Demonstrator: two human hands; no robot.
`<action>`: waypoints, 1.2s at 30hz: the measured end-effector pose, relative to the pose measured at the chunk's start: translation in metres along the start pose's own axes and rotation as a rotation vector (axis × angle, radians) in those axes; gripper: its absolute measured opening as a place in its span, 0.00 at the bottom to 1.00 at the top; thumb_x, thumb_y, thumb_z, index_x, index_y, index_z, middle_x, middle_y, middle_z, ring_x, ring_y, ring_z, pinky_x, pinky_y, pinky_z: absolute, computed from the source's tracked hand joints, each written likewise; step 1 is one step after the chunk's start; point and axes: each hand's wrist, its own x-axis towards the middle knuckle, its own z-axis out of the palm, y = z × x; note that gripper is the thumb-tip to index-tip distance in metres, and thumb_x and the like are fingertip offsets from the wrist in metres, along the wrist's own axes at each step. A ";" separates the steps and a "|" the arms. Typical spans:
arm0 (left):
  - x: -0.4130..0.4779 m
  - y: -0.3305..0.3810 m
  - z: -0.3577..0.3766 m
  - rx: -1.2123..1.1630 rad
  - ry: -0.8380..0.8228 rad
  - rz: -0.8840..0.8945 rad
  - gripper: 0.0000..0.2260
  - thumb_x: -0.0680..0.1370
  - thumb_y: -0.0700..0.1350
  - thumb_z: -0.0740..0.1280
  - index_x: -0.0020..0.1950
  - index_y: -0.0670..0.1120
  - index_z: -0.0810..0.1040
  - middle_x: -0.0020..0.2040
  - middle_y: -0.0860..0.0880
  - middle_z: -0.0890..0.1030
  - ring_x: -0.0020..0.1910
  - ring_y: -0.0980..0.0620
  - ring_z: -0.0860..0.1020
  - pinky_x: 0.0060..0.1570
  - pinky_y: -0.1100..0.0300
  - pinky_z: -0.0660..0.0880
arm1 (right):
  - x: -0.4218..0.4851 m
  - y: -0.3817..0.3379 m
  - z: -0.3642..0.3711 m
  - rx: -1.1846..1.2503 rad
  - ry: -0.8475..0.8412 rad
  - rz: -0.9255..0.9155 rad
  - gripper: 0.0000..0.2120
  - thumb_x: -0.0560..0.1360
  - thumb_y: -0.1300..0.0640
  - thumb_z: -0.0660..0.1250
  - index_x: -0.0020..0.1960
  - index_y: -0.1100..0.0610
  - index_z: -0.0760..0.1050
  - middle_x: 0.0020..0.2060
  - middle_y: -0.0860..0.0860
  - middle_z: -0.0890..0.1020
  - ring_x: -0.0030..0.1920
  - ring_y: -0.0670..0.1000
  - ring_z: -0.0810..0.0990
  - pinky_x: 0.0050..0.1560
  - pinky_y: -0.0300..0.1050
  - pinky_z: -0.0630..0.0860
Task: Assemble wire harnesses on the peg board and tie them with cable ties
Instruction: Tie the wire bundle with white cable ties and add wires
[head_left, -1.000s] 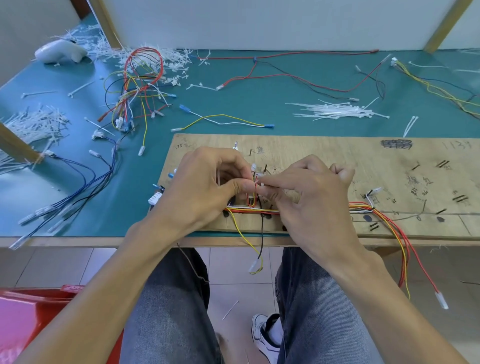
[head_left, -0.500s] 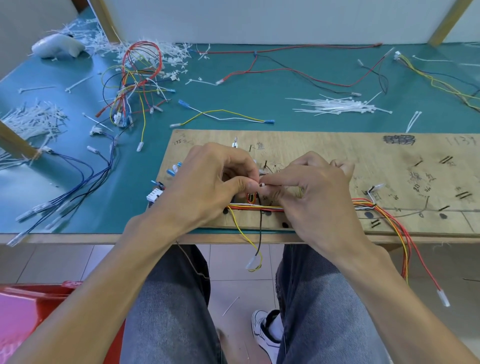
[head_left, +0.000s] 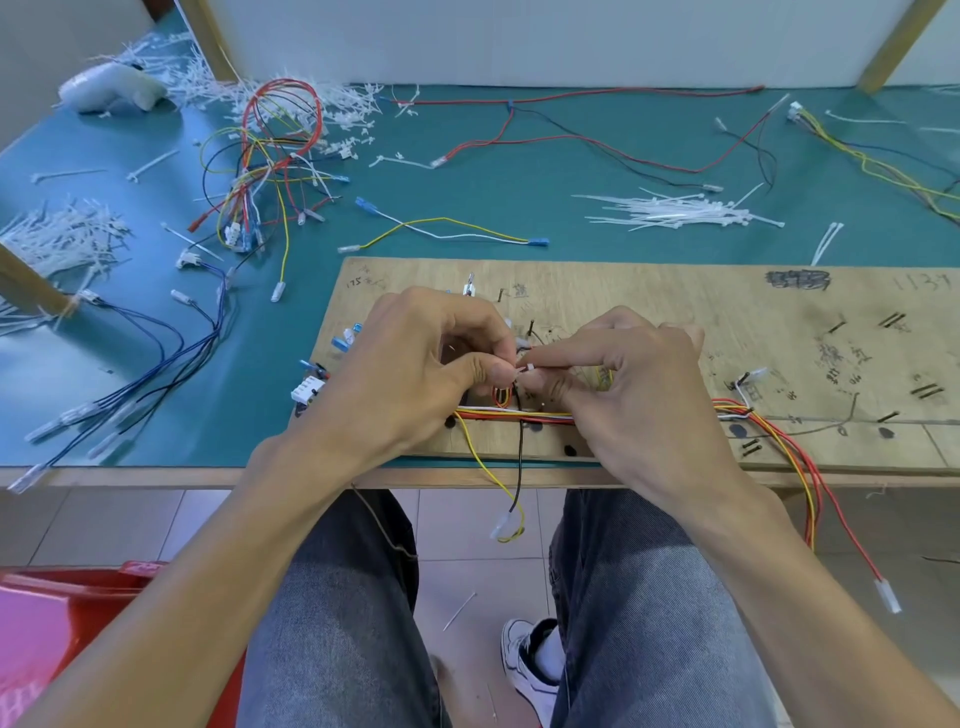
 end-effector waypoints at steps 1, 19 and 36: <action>0.000 0.000 0.000 -0.001 0.000 0.001 0.06 0.76 0.38 0.77 0.42 0.48 0.84 0.34 0.57 0.83 0.33 0.57 0.81 0.41 0.61 0.75 | 0.000 -0.001 0.000 0.002 -0.001 0.005 0.11 0.73 0.46 0.79 0.52 0.34 0.84 0.35 0.28 0.77 0.50 0.43 0.79 0.62 0.63 0.64; 0.005 -0.008 0.004 -0.044 0.009 0.009 0.07 0.75 0.41 0.79 0.43 0.51 0.84 0.36 0.55 0.85 0.34 0.57 0.82 0.39 0.66 0.74 | 0.016 -0.014 -0.024 -0.143 -0.331 -0.041 0.07 0.82 0.49 0.69 0.50 0.42 0.86 0.40 0.35 0.82 0.51 0.45 0.78 0.64 0.60 0.66; 0.006 -0.002 0.009 0.070 0.083 0.004 0.05 0.74 0.40 0.79 0.45 0.51 0.88 0.36 0.58 0.85 0.36 0.63 0.81 0.38 0.74 0.71 | 0.037 -0.037 -0.034 -0.761 -0.388 -0.381 0.15 0.85 0.49 0.57 0.40 0.48 0.69 0.36 0.43 0.74 0.45 0.50 0.68 0.49 0.54 0.57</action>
